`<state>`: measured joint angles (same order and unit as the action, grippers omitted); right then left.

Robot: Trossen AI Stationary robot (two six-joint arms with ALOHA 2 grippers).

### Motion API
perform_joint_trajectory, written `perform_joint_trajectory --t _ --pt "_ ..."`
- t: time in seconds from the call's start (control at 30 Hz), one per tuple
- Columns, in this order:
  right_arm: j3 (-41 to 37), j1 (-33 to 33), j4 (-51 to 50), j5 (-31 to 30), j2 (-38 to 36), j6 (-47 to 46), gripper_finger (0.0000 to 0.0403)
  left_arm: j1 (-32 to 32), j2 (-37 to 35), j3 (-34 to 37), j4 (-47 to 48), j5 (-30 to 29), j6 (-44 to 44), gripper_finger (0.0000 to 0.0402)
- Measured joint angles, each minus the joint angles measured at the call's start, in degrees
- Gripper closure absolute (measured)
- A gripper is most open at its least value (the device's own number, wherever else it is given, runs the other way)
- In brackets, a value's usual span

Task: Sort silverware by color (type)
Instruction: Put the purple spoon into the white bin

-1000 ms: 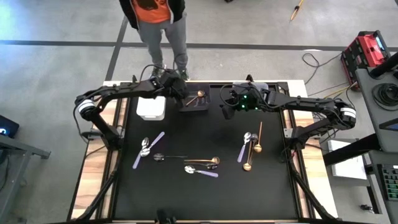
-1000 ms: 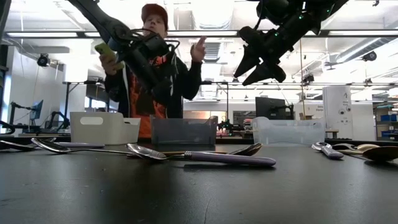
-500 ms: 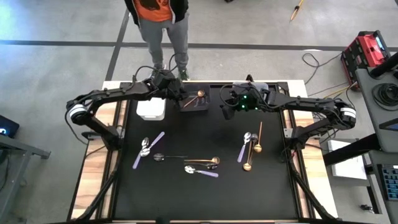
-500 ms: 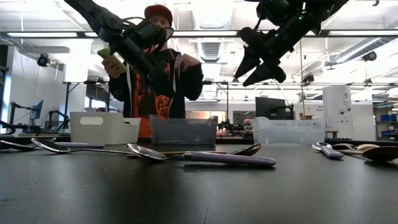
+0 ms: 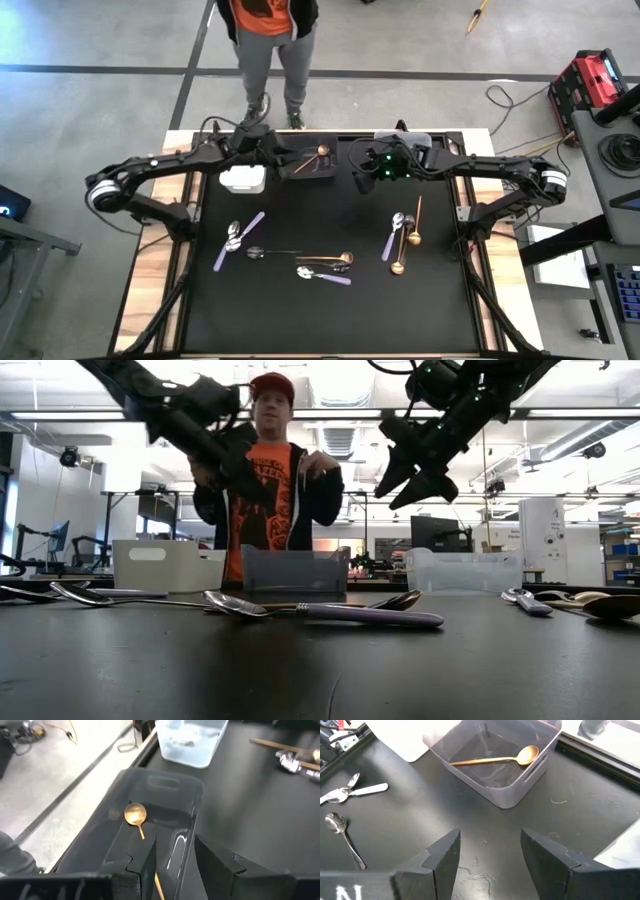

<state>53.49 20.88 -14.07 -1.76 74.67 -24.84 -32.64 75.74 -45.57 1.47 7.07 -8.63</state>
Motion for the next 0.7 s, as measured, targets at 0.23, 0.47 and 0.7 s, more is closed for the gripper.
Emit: perform_joint_trajectory --t 0.23,0.47,0.7 --pt "0.0 0.0 3.6 0.0 1.1 0.0 0.0204 0.7 -7.9 7.6 -8.3 0.0 3.5 0.0286" --pt "0.0 0.0 11.7 0.1 2.3 0.0 0.0204 1.4 -14.5 13.2 -14.2 0.0 6.1 0.0286" --pt "0.0 -0.8 15.2 0.7 2.3 -0.7 0.0204 1.6 -18.5 15.4 -15.4 0.0 6.7 0.0286"
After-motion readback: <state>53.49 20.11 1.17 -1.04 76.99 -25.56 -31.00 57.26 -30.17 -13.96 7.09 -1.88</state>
